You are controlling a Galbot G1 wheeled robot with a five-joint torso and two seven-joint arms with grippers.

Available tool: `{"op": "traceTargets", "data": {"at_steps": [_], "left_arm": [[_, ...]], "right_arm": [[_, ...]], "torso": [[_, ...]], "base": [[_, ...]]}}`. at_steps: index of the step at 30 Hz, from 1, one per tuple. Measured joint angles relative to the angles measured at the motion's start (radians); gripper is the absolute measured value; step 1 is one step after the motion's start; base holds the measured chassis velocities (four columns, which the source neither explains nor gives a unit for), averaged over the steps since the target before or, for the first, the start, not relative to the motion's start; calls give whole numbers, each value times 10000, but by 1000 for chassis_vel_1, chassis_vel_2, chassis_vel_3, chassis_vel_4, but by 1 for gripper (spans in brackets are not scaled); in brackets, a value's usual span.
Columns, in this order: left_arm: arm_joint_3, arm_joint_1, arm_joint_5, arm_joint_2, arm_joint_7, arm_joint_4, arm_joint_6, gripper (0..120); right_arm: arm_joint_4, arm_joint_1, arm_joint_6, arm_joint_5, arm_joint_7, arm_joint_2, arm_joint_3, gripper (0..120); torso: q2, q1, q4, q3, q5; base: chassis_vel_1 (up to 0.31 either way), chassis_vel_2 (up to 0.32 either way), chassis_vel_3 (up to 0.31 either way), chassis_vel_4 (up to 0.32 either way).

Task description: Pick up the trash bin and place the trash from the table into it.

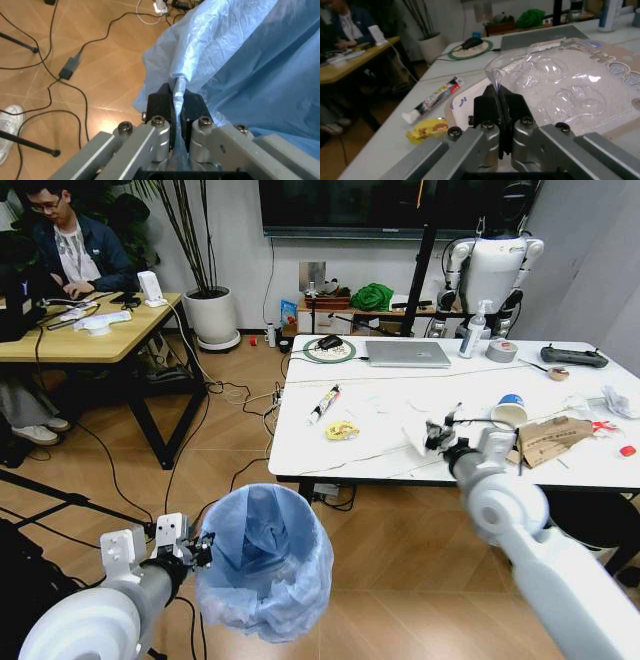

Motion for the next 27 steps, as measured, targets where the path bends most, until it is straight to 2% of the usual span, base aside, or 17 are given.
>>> {"op": "traceTargets", "data": {"at_steps": [8, 12, 15, 17, 27], "left_arm": [[348, -501, -802, 156, -593, 0, 0, 0], [562, -1063, -1190, 726, -745, 5, 0, 0], [761, -1303, -1202, 946, -718, 190, -1, 0], [1168, -1679, -1191, 1130, -709, 578, -1, 0], [2608, -2822, -978, 756, -123, 1638, 0, 0]], "right_arm": [[1652, -1287, 190, 342, -1420, -378, 367, 0], [2193, -2363, 870, -347, -3021, -404, 142, 0], [2373, -2721, 995, -592, -3525, -388, 78, 0], [2592, -3151, 1074, -926, -4163, -352, 18, 0], [2778, -3821, 1229, -1711, -5197, -360, -247, 0]], "torso": [[0, -1, 2, -1, -1], [0, 0, 0, -1, 0], [1, -1, 0, -1, 1], [0, 0, 0, 0, -1], [0, -1, 0, 0, -2]], "base": [[0, 0, 0, 0], [0, 0, 0, 0], [0, 0, 0, 0], [0, 0, 0, 0], [0, 0, 0, 0]]}}
